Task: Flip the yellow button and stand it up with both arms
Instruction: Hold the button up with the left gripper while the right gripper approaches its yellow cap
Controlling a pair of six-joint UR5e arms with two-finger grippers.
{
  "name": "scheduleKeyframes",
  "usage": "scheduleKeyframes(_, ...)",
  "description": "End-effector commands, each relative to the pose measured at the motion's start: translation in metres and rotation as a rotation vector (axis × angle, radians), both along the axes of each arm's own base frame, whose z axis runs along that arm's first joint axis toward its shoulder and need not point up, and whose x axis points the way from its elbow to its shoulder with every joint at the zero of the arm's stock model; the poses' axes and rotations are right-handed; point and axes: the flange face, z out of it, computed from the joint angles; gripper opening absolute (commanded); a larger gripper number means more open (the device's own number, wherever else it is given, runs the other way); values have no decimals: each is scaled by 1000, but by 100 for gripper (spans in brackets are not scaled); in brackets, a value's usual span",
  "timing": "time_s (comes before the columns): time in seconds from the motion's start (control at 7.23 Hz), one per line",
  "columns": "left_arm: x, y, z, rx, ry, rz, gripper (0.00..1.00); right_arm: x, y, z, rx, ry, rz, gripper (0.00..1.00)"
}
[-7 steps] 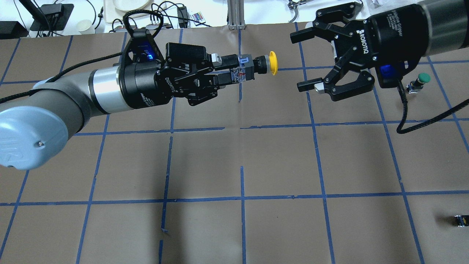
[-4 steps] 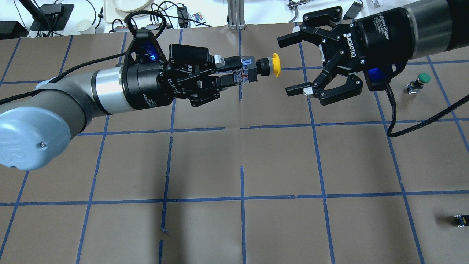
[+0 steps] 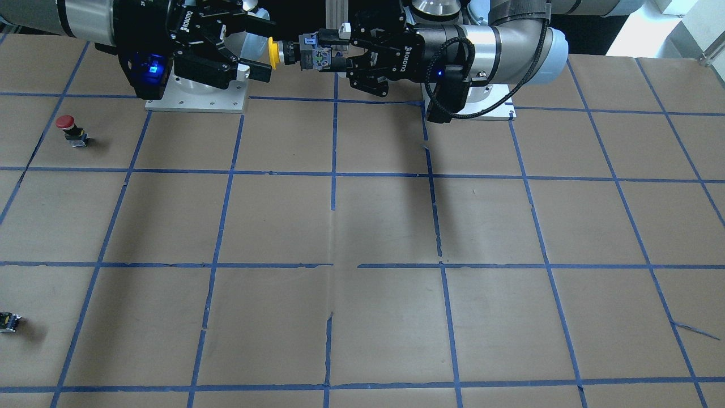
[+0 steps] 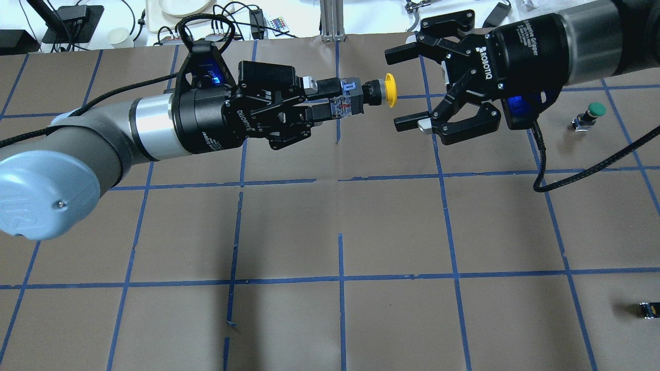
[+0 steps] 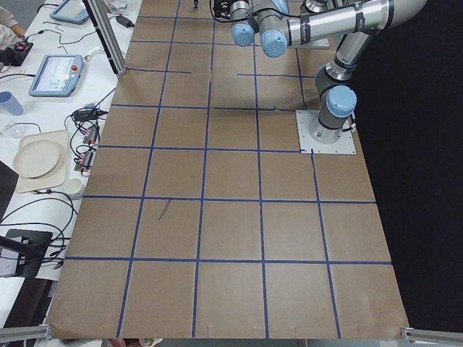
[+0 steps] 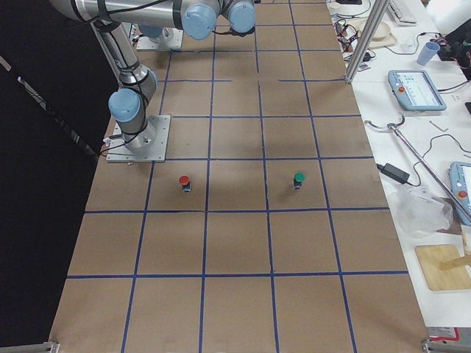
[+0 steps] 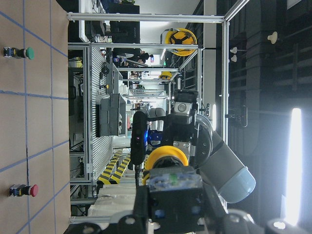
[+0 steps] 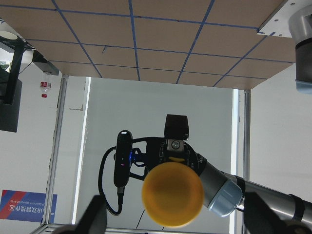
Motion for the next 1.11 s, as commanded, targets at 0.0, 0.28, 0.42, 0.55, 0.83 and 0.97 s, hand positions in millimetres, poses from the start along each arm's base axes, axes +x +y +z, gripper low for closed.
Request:
scheduleKeyframes(0.0, 0, -1, 0, 1, 9, 6, 1, 1, 3, -5, 13, -3, 1, 99)
scheduleKeyframes(0.28, 0, 0, 2, -3, 9, 6, 1, 2, 5, -2, 8, -3, 0, 99)
scheduleKeyframes(0.42, 0, 0, 2, -3, 9, 6, 1, 2, 5, -1, 6, -11, -7, 99)
scheduleKeyframes(0.55, 0, 0, 3, -5, 9, 6, 1, 3, 3, 2, 6, -36, -28, 98)
scheduleKeyframes(0.83, 0, 1, 3, -5, 9, 6, 1, 3, 3, 1, 7, -38, -29, 94)
scheduleKeyframes(0.97, 0, 1, 3, -5, 9, 6, 1, 3, 3, 0, 7, -38, -29, 82)
